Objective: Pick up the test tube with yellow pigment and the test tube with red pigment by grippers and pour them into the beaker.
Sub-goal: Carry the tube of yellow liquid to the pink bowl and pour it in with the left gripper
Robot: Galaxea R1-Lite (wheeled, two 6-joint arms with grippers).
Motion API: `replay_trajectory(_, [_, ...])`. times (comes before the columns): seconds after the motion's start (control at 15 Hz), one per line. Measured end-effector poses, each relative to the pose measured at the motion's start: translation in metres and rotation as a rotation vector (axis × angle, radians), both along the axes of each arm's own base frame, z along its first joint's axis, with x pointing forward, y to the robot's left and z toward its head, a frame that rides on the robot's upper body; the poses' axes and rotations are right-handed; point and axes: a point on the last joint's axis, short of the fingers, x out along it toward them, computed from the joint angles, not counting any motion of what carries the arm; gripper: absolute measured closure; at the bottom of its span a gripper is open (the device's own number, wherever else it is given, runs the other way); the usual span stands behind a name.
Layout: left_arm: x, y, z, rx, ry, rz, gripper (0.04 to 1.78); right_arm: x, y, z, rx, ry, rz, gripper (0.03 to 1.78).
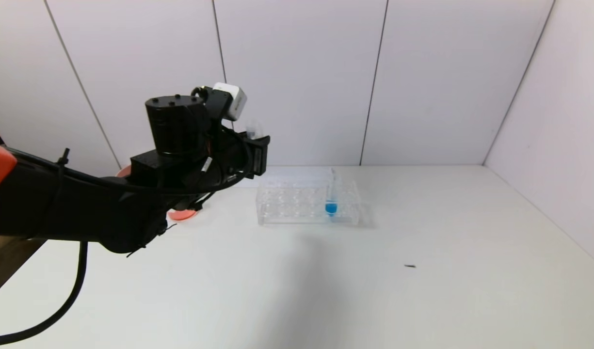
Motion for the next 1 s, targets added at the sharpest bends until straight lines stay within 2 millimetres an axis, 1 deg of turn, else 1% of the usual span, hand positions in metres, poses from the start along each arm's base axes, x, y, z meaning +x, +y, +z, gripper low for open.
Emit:
replay_trajectory(0.33, [0.002, 0.044, 0.016, 0.008, 0.016, 0.111, 1.37, 0.0, 0.0, 0.0, 0.0, 0.0, 0.0, 0.11])
replay_trajectory(0.67, [0.005, 0.089, 0.03, 0.0, -0.005, 0.224, 1.37, 0.0, 0.0, 0.0, 0.0, 0.0, 0.0, 0.11])
replay_trajectory(0.87, [0.009, 0.114, 0.031, -0.002, -0.006, 0.228, 1.37, 0.0, 0.0, 0.0, 0.0, 0.0, 0.0, 0.11])
replay_trajectory(1.0, [0.012, 0.128, 0.029, -0.001, 0.002, 0.261, 1.37, 0.0, 0.0, 0.0, 0.0, 0.0, 0.0, 0.11])
